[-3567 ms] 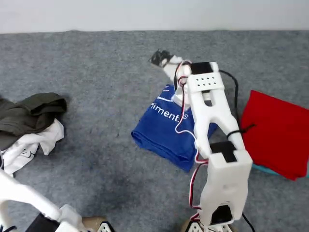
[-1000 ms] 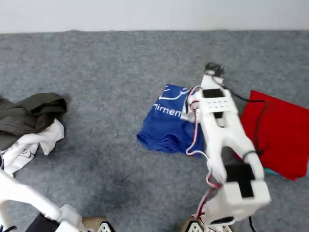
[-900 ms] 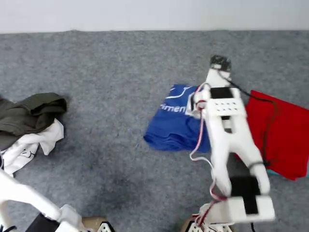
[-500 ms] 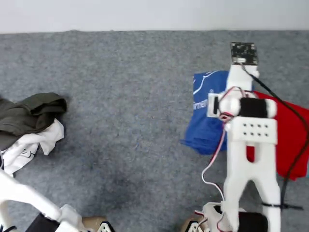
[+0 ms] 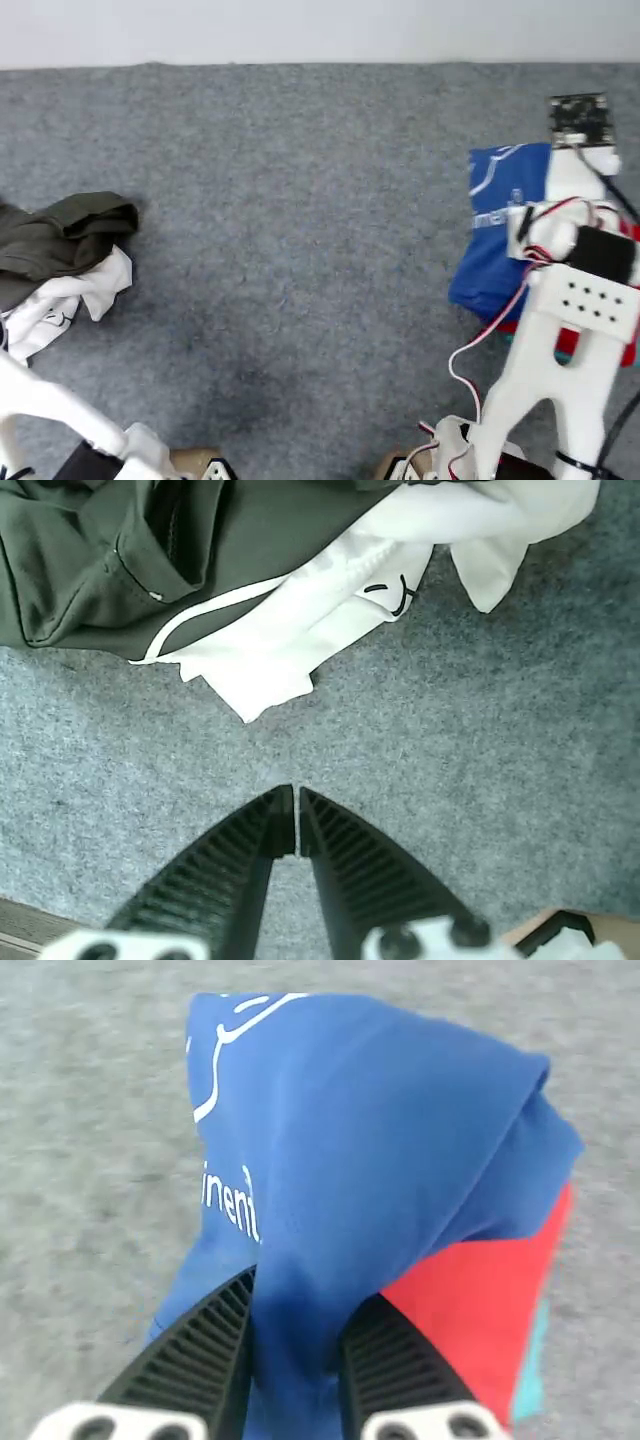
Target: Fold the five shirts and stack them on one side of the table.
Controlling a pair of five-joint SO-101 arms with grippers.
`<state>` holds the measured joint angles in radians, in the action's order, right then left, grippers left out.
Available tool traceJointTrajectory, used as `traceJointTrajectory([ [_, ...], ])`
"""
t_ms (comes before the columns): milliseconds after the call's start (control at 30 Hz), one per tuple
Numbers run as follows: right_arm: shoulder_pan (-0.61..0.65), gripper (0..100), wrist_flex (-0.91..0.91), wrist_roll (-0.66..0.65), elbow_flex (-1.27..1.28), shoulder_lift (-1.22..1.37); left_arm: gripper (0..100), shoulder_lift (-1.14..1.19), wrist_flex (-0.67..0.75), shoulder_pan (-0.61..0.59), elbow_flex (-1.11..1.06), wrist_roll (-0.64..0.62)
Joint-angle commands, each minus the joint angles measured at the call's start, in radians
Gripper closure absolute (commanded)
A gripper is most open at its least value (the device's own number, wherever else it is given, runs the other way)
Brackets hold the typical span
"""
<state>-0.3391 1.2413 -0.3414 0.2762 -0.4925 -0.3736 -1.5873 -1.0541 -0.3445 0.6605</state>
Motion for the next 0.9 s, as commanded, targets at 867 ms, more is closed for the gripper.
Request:
traceJointTrajectory([
  [867,-0.309,72.7,-0.351,-0.351,-0.028,0.203,98,-0.035,0.014,0.006,0.012,0.012],
])
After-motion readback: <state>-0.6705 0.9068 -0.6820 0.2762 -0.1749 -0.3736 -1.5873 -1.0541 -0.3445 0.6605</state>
